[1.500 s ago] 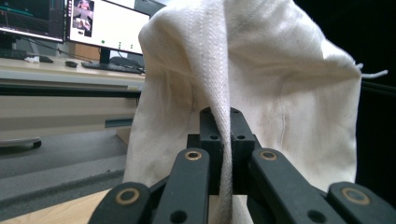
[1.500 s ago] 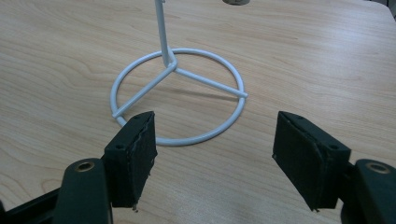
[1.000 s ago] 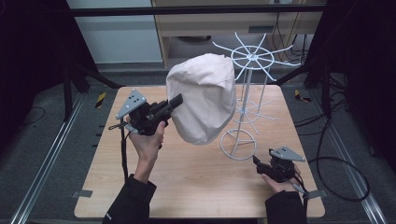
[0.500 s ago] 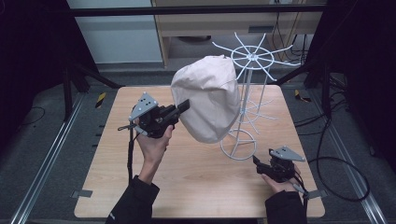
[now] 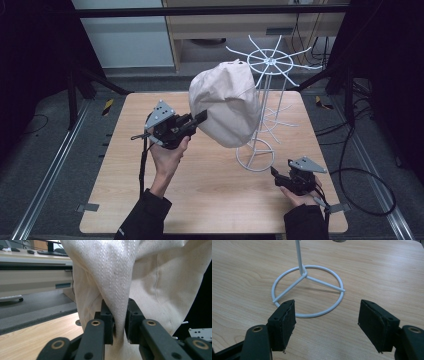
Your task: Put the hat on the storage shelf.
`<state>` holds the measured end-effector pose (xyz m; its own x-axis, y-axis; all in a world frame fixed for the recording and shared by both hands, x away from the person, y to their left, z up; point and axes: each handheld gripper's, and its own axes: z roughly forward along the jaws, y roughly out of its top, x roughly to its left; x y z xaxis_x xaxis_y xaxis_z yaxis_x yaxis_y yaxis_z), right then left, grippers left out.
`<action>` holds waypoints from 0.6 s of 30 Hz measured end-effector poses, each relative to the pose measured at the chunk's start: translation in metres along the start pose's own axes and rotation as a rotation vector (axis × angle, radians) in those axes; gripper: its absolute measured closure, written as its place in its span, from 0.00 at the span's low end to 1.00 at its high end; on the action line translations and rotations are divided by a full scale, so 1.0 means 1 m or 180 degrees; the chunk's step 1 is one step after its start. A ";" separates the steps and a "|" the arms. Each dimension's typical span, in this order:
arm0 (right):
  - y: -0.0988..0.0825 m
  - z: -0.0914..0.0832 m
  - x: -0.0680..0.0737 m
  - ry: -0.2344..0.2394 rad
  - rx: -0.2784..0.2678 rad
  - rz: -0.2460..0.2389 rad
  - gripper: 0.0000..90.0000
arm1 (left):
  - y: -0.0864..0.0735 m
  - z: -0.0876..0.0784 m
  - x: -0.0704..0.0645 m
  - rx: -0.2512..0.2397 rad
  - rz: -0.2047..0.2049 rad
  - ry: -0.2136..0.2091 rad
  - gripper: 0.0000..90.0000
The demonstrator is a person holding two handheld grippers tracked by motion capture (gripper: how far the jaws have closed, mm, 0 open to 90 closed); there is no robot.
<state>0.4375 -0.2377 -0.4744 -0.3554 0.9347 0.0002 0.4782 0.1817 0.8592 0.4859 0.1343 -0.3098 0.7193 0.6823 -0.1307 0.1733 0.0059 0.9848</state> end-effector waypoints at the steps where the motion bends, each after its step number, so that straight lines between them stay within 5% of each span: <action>1: 0.000 0.000 0.000 -0.0004 -0.0004 -0.0010 0.34 | 0.000 0.000 0.000 0.0003 0.0001 0.0004 0.85; 18: 0.000 0.000 0.000 0.0001 0.0005 0.0014 0.33 | -0.001 -0.016 0.007 -0.0010 0.0133 0.0157 0.53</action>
<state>0.4372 -0.2380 -0.4743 -0.3534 0.9354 0.0042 0.4810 0.1779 0.8585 0.4802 0.1506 -0.3104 0.6918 0.7172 -0.0838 0.1417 -0.0210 0.9897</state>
